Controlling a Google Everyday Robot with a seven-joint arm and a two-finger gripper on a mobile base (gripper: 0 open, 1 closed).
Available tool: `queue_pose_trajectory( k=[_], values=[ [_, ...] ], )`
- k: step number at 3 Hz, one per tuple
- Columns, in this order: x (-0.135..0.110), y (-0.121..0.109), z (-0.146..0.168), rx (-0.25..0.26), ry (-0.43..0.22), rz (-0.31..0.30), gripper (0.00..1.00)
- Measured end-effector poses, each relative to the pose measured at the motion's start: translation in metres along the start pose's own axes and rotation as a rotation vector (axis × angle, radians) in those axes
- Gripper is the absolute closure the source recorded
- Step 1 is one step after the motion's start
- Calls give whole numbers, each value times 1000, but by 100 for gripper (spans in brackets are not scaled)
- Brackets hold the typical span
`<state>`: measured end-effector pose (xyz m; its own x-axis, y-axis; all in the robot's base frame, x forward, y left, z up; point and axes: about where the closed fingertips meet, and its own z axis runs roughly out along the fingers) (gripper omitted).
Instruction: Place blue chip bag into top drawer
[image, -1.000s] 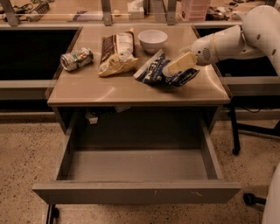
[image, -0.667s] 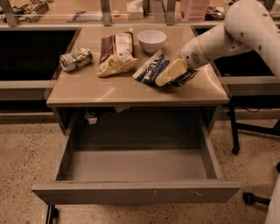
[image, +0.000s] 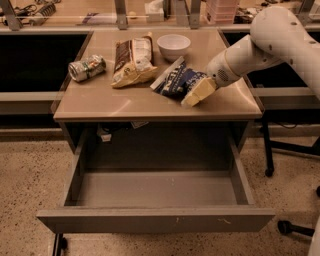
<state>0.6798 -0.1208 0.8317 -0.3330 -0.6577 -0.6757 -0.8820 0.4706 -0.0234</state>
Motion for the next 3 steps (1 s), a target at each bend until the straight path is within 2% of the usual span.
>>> queue_pose_trajectory(
  k=[1,3],
  values=[
    [0,0,0,0,0,0,19],
    [0,0,0,0,0,0,65]
  ],
)
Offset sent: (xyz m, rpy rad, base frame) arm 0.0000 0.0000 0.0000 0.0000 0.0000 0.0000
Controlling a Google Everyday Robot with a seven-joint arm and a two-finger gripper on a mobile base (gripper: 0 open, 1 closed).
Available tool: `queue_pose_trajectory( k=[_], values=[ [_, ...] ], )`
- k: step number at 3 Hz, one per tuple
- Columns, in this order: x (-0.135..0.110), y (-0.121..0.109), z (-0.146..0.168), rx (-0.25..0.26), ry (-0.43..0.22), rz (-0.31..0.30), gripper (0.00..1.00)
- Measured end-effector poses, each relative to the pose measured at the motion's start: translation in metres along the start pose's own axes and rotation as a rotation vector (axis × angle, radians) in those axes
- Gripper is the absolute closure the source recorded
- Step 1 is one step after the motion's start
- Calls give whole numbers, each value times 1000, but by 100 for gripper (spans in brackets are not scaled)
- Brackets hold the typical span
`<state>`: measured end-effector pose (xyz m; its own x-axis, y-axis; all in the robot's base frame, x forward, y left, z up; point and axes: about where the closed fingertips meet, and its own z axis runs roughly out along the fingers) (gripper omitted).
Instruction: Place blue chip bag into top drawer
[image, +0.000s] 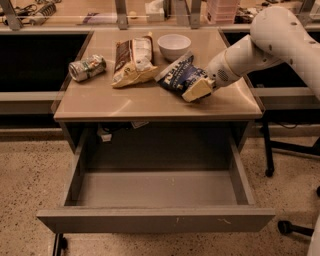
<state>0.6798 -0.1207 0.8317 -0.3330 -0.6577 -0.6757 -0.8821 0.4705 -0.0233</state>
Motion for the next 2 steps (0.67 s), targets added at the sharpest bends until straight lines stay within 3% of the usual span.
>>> queue_pose_trajectory(
  k=[1,2],
  values=[
    [0,0,0,0,0,0,89],
    [0,0,0,0,0,0,100]
  ],
)
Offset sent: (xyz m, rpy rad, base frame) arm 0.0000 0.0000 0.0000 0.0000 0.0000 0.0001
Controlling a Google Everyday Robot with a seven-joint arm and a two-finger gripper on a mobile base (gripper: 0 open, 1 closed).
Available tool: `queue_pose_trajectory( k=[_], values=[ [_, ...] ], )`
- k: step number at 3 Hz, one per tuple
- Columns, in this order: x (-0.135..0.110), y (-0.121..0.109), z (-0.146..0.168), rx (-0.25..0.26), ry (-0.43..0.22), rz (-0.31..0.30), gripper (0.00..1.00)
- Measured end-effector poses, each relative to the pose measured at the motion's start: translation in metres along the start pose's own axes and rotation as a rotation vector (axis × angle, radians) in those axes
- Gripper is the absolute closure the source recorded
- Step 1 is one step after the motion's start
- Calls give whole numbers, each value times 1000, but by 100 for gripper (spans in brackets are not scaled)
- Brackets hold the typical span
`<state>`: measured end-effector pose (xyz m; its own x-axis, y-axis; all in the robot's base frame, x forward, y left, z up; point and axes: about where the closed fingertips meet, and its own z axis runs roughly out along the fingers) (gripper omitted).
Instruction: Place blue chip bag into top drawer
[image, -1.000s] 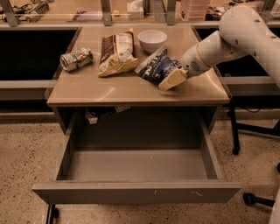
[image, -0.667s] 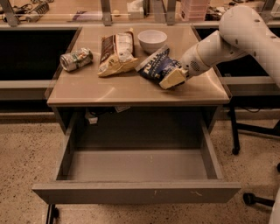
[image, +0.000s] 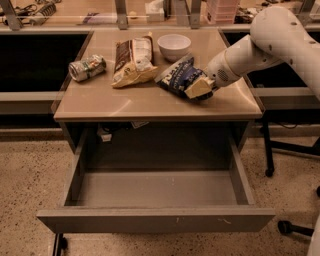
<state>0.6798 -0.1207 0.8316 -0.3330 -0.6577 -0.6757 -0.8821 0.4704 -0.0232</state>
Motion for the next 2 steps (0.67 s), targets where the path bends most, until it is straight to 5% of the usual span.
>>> queue_pose_trajectory(
  k=[1,2],
  values=[
    [0,0,0,0,0,0,100],
    [3,18,-7,-74,-30,-30,100]
  ],
)
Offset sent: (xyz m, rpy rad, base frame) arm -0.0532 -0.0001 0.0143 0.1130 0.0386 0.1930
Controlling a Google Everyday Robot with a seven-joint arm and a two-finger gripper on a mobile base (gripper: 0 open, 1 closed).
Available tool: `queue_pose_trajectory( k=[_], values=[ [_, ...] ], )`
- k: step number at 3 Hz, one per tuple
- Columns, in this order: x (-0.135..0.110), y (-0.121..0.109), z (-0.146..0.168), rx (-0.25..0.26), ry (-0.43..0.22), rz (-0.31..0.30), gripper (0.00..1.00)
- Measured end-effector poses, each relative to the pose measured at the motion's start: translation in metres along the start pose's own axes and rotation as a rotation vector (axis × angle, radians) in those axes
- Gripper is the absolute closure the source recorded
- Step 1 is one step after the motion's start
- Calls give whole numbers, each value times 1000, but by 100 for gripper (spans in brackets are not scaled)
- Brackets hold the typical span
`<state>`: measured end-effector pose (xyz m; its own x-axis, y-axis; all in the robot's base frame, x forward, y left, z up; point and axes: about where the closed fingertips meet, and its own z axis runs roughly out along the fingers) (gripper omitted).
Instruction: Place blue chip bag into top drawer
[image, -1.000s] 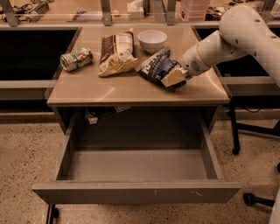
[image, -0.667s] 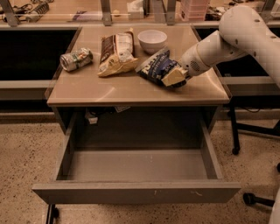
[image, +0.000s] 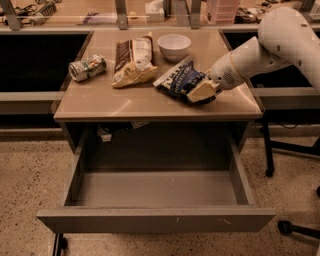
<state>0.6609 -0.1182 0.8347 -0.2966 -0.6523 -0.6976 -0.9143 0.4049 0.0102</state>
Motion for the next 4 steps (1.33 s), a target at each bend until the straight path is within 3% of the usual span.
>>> queue_pose_trajectory(
  k=[2,3,4],
  values=[
    [12,88,-43,-278,-166,-120,100],
    [13,96,-45,-309,-166,-135,100],
    [14,105,-39,-304,-160,-131,100]
  ],
)
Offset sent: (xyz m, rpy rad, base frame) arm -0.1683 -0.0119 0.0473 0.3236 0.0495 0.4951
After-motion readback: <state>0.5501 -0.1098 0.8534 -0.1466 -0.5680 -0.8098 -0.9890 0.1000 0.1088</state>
